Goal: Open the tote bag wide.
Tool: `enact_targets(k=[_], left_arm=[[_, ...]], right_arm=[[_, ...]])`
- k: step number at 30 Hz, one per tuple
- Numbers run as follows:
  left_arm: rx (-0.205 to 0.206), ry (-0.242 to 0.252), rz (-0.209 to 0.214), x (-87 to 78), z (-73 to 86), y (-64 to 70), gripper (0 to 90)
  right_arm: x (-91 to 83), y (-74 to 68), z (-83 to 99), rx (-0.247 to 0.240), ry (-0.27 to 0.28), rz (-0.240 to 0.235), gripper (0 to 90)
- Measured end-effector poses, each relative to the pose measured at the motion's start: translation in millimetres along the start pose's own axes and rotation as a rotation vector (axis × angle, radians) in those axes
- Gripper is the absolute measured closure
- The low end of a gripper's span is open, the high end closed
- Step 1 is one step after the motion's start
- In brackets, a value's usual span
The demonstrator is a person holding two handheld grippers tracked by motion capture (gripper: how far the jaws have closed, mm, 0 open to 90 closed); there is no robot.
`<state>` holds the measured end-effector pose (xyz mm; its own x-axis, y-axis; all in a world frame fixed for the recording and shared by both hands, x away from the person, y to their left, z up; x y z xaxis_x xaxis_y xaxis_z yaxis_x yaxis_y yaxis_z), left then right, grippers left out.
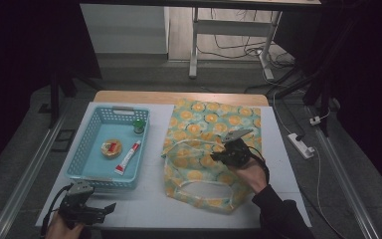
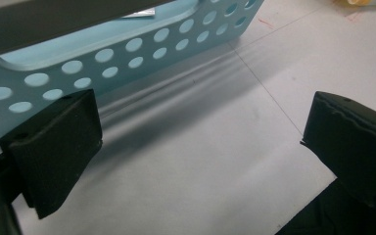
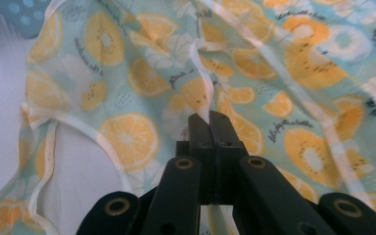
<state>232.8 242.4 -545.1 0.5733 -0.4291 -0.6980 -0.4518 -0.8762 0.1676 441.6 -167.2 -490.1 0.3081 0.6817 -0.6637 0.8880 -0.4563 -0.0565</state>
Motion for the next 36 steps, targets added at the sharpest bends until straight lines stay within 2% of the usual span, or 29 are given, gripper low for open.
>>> enact_targets(k=[9,36], left_arm=[[-0.007,0.001,0.002,0.1,0.0,-0.6,1.0],[-0.008,0.002,0.001,-0.3,-0.1,-0.6,0.9]], right_arm=[[-6.4,3.5,-15.6,0.024,0.021,-0.005,90.0],[-28.8,4.5,-59.7,0.027,0.103,0.011,90.0]])
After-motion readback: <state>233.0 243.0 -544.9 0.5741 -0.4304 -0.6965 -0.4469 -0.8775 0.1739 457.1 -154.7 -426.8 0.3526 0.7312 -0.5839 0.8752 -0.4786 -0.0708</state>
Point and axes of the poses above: each handheld gripper's, and its own axes: x roughly forward along the jaws, z roughly out of its underside, y roughly to its right, the point moved 3 cm from there along x, roughly forward along the jaws, and after that the axes turned 4 degrees about y, right-handed, at the moved point
